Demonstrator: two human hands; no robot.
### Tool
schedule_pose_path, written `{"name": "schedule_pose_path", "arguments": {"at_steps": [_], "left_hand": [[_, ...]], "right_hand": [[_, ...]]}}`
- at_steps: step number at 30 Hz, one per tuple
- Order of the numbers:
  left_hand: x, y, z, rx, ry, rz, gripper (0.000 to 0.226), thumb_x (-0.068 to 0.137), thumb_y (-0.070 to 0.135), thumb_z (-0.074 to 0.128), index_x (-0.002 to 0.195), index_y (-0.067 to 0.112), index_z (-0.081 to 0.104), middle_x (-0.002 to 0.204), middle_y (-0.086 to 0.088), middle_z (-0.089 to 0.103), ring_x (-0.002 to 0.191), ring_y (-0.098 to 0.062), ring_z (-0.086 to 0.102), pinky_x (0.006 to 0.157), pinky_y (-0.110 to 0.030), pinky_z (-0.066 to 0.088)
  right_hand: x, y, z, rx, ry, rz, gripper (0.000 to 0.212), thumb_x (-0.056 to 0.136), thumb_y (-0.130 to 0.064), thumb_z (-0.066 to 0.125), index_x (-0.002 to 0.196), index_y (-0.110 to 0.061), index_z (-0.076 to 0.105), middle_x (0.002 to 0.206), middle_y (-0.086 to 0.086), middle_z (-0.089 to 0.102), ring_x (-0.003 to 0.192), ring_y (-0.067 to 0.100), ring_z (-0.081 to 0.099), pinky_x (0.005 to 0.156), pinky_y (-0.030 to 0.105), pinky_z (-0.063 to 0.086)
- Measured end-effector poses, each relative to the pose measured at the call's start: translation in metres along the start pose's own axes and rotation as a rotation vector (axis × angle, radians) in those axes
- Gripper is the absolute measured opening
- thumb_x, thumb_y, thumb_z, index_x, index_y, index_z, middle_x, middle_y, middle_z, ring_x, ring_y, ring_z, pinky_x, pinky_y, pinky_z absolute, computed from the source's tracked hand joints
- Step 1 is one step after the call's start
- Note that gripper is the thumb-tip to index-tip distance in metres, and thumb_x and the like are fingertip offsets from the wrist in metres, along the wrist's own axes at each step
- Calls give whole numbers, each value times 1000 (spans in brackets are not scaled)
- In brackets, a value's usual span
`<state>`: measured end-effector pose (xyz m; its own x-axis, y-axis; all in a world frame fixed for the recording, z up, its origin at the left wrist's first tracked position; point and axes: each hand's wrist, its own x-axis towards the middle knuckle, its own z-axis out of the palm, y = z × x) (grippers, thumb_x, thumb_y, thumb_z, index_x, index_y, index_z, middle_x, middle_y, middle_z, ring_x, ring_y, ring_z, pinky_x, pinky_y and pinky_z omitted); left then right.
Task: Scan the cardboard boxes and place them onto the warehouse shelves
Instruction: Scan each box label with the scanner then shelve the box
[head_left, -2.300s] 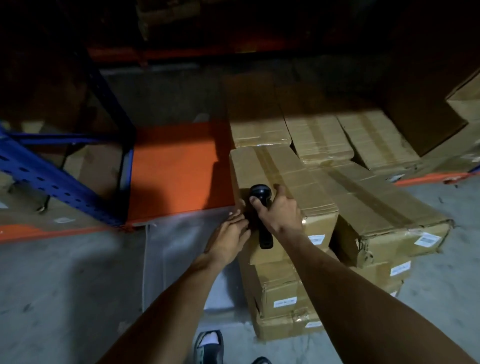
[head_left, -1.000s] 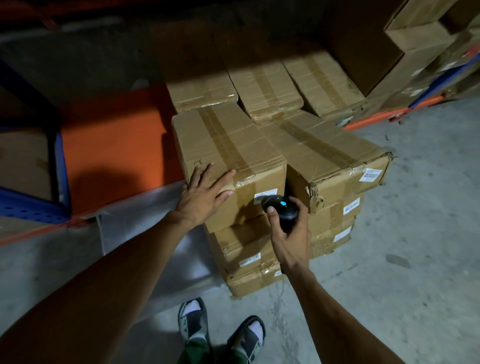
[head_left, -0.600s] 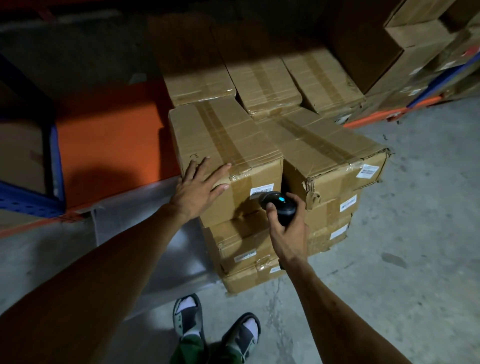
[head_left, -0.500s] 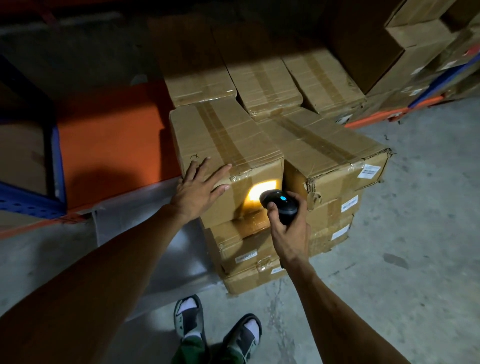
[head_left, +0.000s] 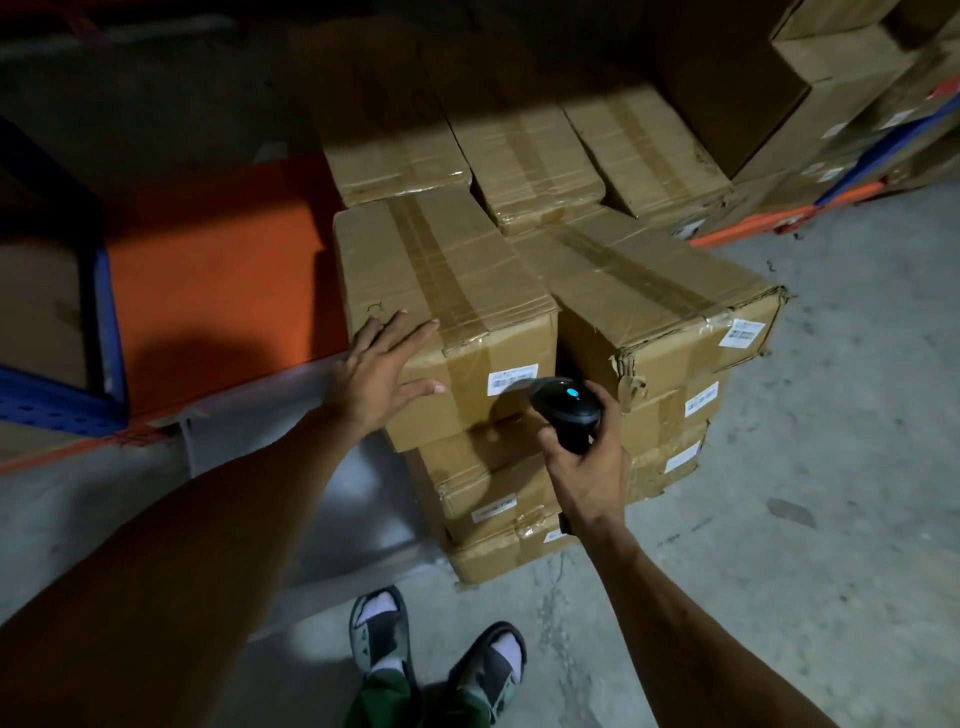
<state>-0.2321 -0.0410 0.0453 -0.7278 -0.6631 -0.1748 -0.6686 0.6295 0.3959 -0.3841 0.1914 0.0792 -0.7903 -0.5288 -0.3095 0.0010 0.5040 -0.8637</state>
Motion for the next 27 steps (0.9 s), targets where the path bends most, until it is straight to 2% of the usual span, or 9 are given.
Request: {"name": "schedule_pose_path", "arguments": {"at_steps": [3, 7, 9, 12, 15, 18, 21, 24, 27], "left_hand": [[-13, -39, -5, 8, 111, 195, 78, 80, 56, 71, 148, 36, 39, 154, -11, 41, 141, -39, 35, 112, -49, 34], [-29, -94, -13, 115, 147, 442, 71, 86, 55, 58, 138, 8, 53, 145, -15, 51, 138, -35, 42, 118, -45, 26], [-35, -105, -18, -8, 135, 404, 78, 84, 61, 57, 142, 8, 50, 149, -4, 45, 145, -23, 33, 120, -41, 23], [-35, -111, -14, -85, 83, 345, 82, 80, 68, 56, 146, 20, 45, 155, 19, 26, 149, -4, 16, 123, -30, 13], [-36, -111, -13, -136, 46, 252, 86, 75, 71, 58, 148, 27, 42, 158, 5, 29, 150, -10, 18, 123, -37, 16], [-38, -101, -17, -130, 93, 290, 85, 74, 63, 60, 143, 16, 49, 151, 2, 33, 145, 8, 12, 119, -16, 5], [-35, -101, -16, -18, 21, 240, 87, 72, 68, 55, 147, 27, 42, 155, -8, 36, 145, -18, 26, 118, -15, 1], [-37, -108, -14, -121, -64, 90, 93, 63, 87, 50, 146, 51, 29, 162, 4, 24, 149, -18, 19, 122, -33, 15], [-36, -102, -18, -289, 27, -56, 111, 53, 95, 51, 144, 33, 47, 164, 1, 16, 151, -13, 13, 121, -28, 15]], "right_hand": [[3, 1, 1, -63, 20, 54, 73, 91, -16, 73, 153, -32, 37, 147, 8, 55, 137, 25, 50, 112, 34, 41], [20, 4, 10, -293, -57, 96, 74, 96, -40, 69, 158, -29, 31, 140, 13, 60, 134, 34, 55, 112, 53, 45], [33, 1, 21, -464, -112, 57, 79, 94, -58, 61, 158, -27, 28, 133, 15, 65, 124, 36, 62, 105, 52, 51], [57, -3, 42, -664, -144, 55, 71, 98, -40, 66, 157, -24, 29, 130, 16, 67, 121, 37, 64, 98, 45, 50], [75, -5, 57, -731, -181, 90, 66, 97, -35, 68, 152, -20, 34, 131, 16, 66, 122, 37, 62, 97, 44, 48], [78, -3, 60, -724, -184, 139, 73, 97, -37, 68, 156, -19, 29, 136, 16, 62, 125, 36, 59, 101, 43, 47], [66, -12, 58, -731, -115, 51, 88, 95, -48, 64, 164, -20, 16, 148, 20, 49, 135, 38, 47, 112, 48, 37], [43, -32, 64, -499, 33, -242, 77, 92, -52, 56, 159, -21, 31, 148, 14, 47, 137, 31, 41, 115, 49, 34], [34, -50, 87, -272, 15, -313, 69, 88, -49, 58, 152, -31, 40, 148, 5, 46, 136, 22, 41, 113, 46, 37]]}}
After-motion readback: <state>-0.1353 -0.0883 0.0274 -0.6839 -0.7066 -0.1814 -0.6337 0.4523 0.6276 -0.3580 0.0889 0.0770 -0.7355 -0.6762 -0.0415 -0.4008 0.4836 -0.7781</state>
